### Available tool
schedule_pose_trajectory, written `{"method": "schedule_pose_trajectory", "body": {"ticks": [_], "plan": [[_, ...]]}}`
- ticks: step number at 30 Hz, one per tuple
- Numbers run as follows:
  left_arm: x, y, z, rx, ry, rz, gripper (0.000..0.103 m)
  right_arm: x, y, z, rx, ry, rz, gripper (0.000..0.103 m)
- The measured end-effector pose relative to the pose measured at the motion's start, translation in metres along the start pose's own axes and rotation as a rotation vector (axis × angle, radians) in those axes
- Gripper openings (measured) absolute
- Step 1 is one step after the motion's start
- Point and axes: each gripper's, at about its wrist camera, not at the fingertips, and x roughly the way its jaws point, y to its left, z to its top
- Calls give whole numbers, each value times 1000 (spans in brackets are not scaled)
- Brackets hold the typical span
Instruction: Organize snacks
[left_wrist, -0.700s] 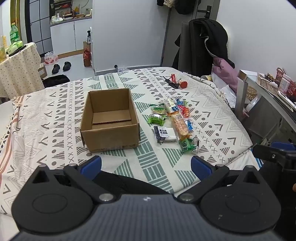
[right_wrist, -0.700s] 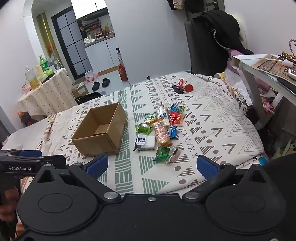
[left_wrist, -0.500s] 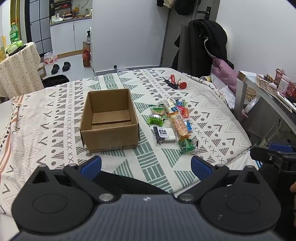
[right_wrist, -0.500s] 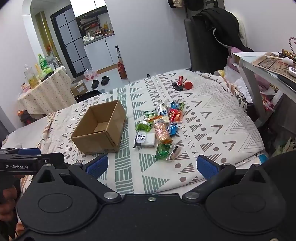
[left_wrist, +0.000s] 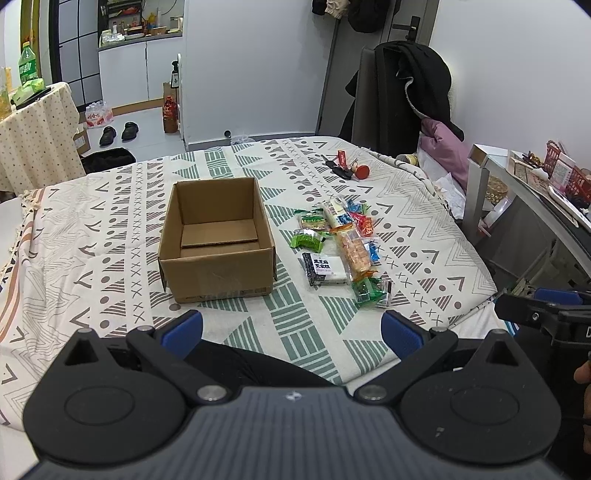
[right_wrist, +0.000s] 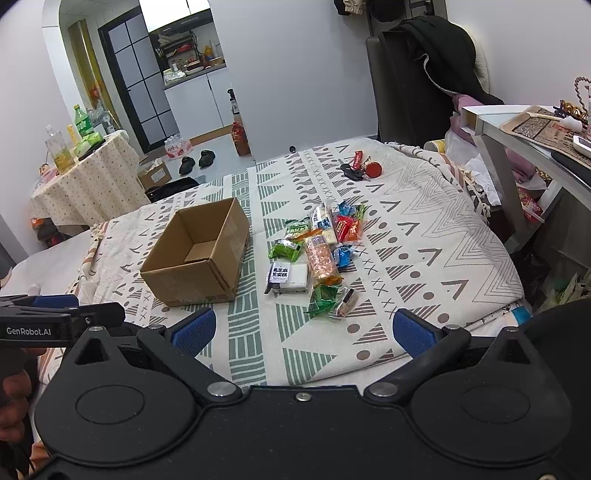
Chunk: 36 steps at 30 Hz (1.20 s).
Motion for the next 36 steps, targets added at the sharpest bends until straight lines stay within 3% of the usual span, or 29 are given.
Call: {"method": "schedule_pose_trajectory", "body": {"ticks": [36], "plan": [[-3,-2,0,-2,-5,-19,102,-5,-8,-1,18,-2,-16,103]]}}
